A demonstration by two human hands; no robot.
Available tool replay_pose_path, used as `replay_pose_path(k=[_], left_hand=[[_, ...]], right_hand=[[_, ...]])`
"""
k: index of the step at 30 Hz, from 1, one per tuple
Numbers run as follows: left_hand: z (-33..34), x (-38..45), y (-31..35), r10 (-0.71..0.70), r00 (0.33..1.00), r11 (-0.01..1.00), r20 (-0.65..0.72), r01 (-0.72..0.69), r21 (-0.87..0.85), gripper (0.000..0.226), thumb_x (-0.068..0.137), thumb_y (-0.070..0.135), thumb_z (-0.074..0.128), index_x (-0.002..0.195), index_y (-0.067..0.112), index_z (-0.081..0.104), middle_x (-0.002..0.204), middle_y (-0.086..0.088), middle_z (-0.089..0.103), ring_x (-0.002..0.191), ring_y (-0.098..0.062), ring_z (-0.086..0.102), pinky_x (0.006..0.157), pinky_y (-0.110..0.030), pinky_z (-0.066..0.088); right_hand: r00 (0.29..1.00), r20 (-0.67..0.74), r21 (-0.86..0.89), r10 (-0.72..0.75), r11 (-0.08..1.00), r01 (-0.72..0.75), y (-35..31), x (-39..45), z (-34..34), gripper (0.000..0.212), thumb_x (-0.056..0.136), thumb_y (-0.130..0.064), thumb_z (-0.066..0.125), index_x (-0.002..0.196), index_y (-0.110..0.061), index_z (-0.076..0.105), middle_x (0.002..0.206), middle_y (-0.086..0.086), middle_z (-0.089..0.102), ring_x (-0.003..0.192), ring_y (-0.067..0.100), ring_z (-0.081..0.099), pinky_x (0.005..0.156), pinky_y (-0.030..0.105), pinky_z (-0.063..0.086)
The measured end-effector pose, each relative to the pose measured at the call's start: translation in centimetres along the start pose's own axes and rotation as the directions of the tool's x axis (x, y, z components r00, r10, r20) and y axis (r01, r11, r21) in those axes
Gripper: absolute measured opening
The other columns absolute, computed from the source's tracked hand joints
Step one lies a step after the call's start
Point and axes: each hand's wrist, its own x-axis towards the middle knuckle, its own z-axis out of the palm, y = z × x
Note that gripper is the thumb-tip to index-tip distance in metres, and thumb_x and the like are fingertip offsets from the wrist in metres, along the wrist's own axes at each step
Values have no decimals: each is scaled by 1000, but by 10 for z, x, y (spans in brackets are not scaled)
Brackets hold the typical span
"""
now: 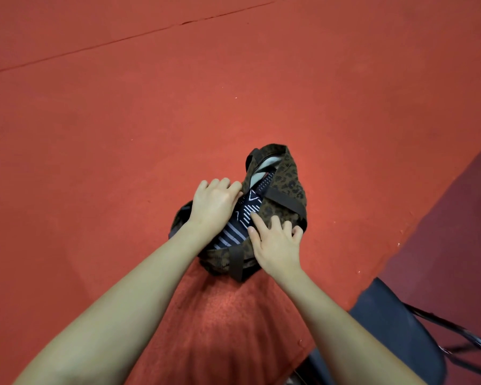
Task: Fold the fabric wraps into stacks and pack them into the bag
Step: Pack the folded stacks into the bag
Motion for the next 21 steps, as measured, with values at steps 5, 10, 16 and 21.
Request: replay_pose_path(k=[5, 10, 16, 21], left_hand=[[9, 4, -8, -63, 998, 998, -16, 64, 13, 17, 80, 17, 74, 73, 9, 60, 59, -4, 55, 51, -26, 51, 56, -28, 27], [21, 10, -11, -65, 997, 996, 47, 62, 67, 21, 78, 24, 77, 76, 8, 63, 56, -5, 59, 50, -27, 55, 58, -29, 25], [15, 21, -6, 21, 999, 999, -35, -19, 35, 19, 83, 16, 72, 70, 9, 59, 54, -5, 54, 46, -26, 51, 59, -29, 25], [6, 18, 11, 90, 991, 994, -102, -82, 78, 30, 91, 26, 43, 71, 12, 59, 59, -3, 51, 49, -25, 48, 56, -28, 29]], right_hand=[[996, -75, -100, -57, 994, 50, 9, 32, 0, 34, 78, -26, 62, 112, -25, 68, 92, 11, 58, 74, 33, 53, 72, 43, 42], [979, -138, -121, -153, 983, 136, 18, 47, 0, 27, 63, -17, 83, 82, -19, 64, 84, 9, 54, 70, 31, 52, 68, 42, 44], [873, -391, -49, -292, 953, 297, 45, 40, -3, 19, 75, -12, 74, 87, -18, 61, 112, 4, 61, 96, 26, 43, 80, 40, 24], [808, -466, -69, -361, 925, 374, 64, 33, -17, 13, 88, -17, 53, 95, -19, 64, 77, -9, 60, 85, 18, 40, 74, 35, 21]])
